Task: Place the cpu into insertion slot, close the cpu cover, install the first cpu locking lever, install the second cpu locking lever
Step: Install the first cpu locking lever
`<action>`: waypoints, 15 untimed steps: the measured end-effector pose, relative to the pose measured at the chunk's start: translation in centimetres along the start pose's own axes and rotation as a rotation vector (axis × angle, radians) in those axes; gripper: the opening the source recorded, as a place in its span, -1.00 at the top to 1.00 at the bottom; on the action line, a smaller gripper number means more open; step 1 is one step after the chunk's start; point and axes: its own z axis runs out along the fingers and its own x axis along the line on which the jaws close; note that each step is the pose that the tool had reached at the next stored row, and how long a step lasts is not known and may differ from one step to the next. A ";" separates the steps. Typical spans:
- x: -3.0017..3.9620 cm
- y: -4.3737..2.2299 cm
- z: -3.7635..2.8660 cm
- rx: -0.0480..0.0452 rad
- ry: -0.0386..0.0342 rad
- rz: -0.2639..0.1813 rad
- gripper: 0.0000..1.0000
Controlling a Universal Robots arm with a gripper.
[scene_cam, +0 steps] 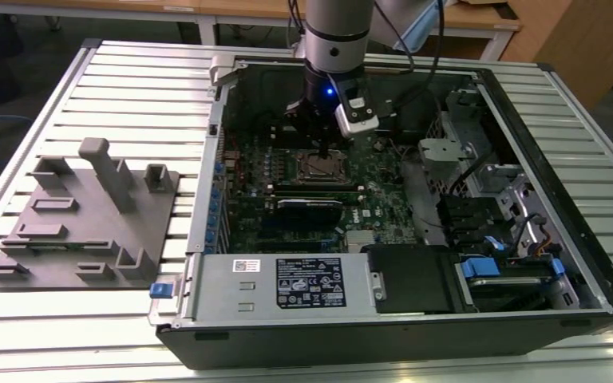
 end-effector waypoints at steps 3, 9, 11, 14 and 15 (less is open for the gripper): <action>0.00 0.00 -0.01 0.0000 0.0000 0.000 0.80; 0.00 0.00 -0.02 -0.0010 0.0008 -0.030 0.80; 0.00 0.00 -0.01 -0.0019 0.0013 -0.052 0.80; 0.00 0.00 -0.01 -0.0024 0.0015 -0.062 0.80; 0.00 0.00 -0.01 -0.0024 0.0015 -0.062 0.80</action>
